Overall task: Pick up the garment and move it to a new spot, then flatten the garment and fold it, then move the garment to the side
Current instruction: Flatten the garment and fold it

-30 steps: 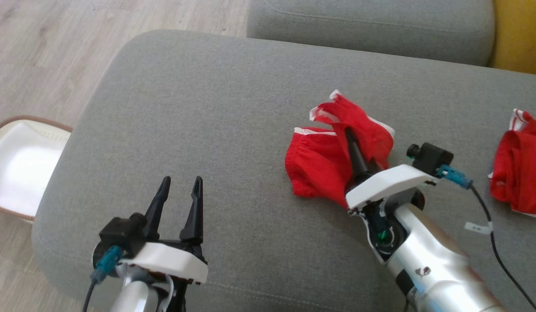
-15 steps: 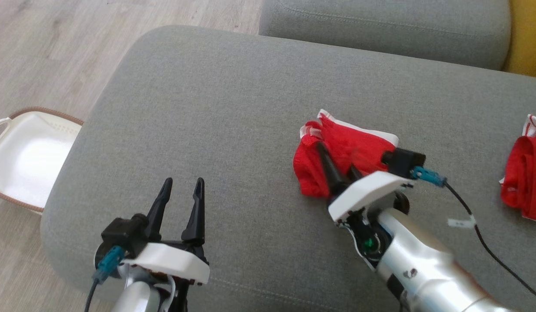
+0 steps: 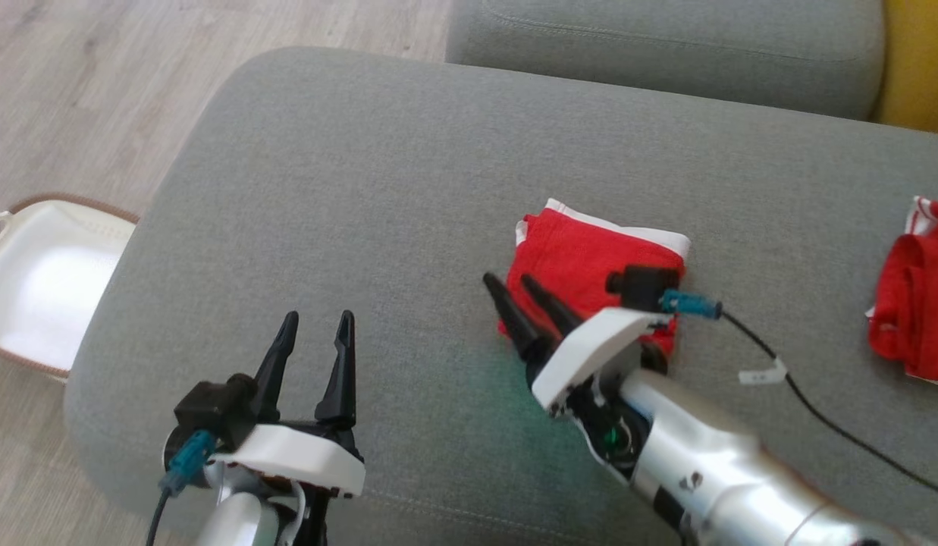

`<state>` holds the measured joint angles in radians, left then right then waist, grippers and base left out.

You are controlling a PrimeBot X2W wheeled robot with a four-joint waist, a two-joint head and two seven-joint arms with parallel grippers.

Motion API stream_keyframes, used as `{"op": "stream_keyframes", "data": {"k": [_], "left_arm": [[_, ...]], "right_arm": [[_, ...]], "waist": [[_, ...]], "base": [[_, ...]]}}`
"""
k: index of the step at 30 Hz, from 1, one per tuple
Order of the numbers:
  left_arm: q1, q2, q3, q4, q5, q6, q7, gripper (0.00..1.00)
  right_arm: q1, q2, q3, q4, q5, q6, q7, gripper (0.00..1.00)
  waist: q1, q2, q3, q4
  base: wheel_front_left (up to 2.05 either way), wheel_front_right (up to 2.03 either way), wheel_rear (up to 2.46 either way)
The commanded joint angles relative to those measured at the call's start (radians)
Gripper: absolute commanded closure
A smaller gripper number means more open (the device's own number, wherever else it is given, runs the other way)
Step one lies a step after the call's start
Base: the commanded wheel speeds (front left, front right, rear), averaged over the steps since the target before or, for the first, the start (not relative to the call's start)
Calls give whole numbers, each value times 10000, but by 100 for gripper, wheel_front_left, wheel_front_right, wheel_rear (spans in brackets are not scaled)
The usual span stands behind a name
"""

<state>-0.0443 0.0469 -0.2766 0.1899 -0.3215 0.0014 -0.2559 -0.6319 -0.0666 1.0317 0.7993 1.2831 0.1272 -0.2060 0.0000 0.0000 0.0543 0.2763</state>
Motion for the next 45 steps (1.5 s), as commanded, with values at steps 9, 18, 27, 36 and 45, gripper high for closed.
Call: {"op": "stream_keyframes", "data": {"k": [9,18,27,36,45], "left_arm": [[-353,33,655,-688,-39,47,-59,0],[-545,33,998,-1280,-55,23,-59,0],[-622,33,1195,-1638,-16,-80,-59,0],[-388,33,1259,-1324,124,-329,-59,0],[-478,33,1184,-1224,2,-385,-59,0]], "right_arm": [[-1765,83,-1766,1578,-1847,35,-550,0],[-547,-586,-6077,114,-7155,35,-555,0],[3102,149,-9473,-3650,-11454,35,-556,0],[4845,162,-9104,-5029,-11097,35,-557,0],[4694,163,-9138,-5062,-11108,35,-520,66]], "waist": [[0,0,-126,-774],[0,0,-111,-1510],[0,0,-57,-2028],[0,0,-14,-2293],[0,0,112,-2068]], "base": [[0,0,0],[0,0,0],[0,0,0],[0,0,0],[0,0,0]]}}
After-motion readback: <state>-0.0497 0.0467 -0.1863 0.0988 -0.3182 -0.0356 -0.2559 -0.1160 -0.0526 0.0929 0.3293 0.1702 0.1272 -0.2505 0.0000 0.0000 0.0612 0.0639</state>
